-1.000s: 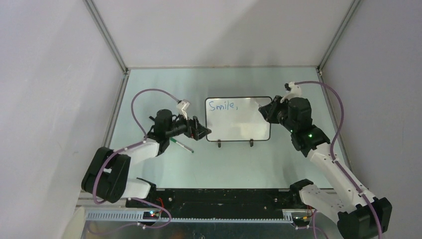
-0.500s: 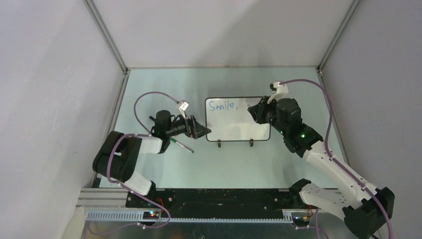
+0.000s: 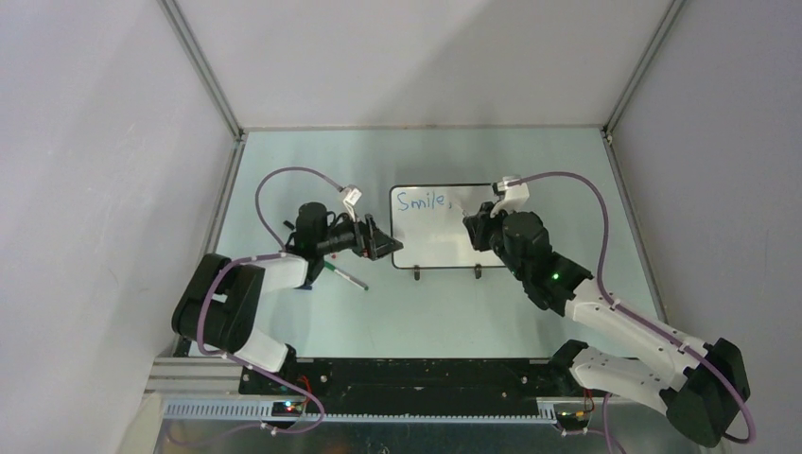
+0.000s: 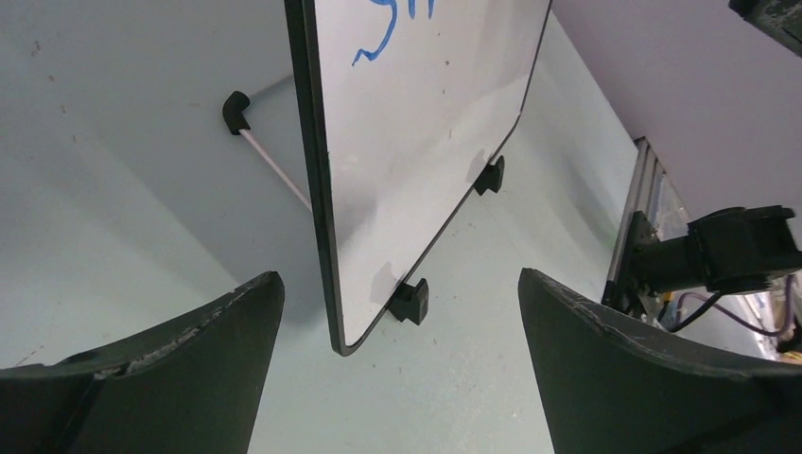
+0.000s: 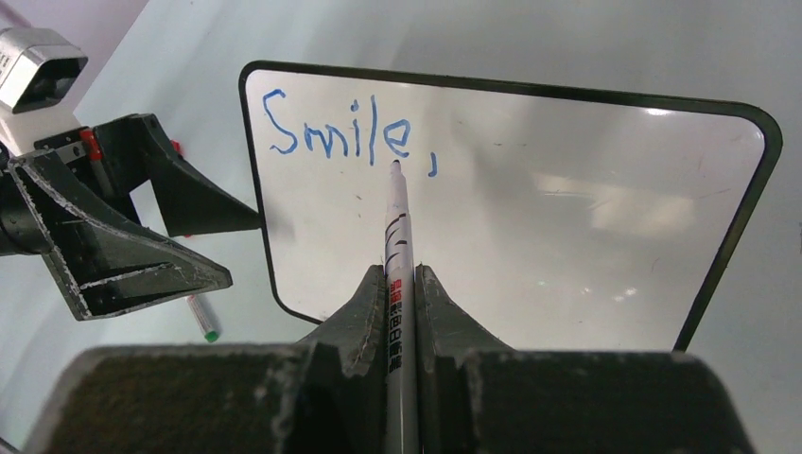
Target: Write a sentence on the whiteboard
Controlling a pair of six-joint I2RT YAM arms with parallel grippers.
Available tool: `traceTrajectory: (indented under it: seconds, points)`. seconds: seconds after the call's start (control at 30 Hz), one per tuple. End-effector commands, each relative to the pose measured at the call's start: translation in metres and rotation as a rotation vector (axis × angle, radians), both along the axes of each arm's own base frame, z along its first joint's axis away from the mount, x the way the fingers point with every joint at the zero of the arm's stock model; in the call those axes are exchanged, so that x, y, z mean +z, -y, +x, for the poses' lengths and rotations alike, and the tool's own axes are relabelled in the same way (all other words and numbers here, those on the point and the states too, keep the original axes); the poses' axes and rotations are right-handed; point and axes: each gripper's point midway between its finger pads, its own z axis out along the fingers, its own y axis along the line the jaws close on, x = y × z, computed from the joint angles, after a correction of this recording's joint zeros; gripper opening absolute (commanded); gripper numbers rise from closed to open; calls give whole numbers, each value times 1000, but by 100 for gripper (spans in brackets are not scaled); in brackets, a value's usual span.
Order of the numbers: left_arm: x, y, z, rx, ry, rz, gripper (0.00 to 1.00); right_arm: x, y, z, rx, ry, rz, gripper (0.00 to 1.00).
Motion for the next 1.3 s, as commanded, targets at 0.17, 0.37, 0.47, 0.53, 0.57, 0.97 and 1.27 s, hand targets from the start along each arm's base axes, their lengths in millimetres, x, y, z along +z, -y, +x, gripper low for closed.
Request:
traceTrajectory:
  seconds: [0.17, 0.37, 0.47, 0.53, 0.57, 0.97, 1.27]
  points:
    - [4, 5, 9, -14, 47, 81, 91, 10, 3, 4, -53, 116, 14, 1]
    - [3, 6, 9, -21, 37, 86, 60, 5, 3, 4, -66, 123, 6, 2]
    - [0, 6, 9, -30, 24, 85, 48, 2, 0, 5, -64, 120, 3, 2]
    - [-1, 8, 9, -39, 18, 80, 44, 0, -2, 5, -63, 117, -1, 2]
    - [-1, 8, 10, -40, 16, 78, 42, 0, -2, 5, -63, 116, -3, 2]
    - [-11, 8, 15, -26, -32, 98, 56, 0, -1, 2, -68, 141, -3, 2]
    - [-10, 5, 12, -24, -8, 120, 78, -1, -1, 3, -77, 141, -4, 2]
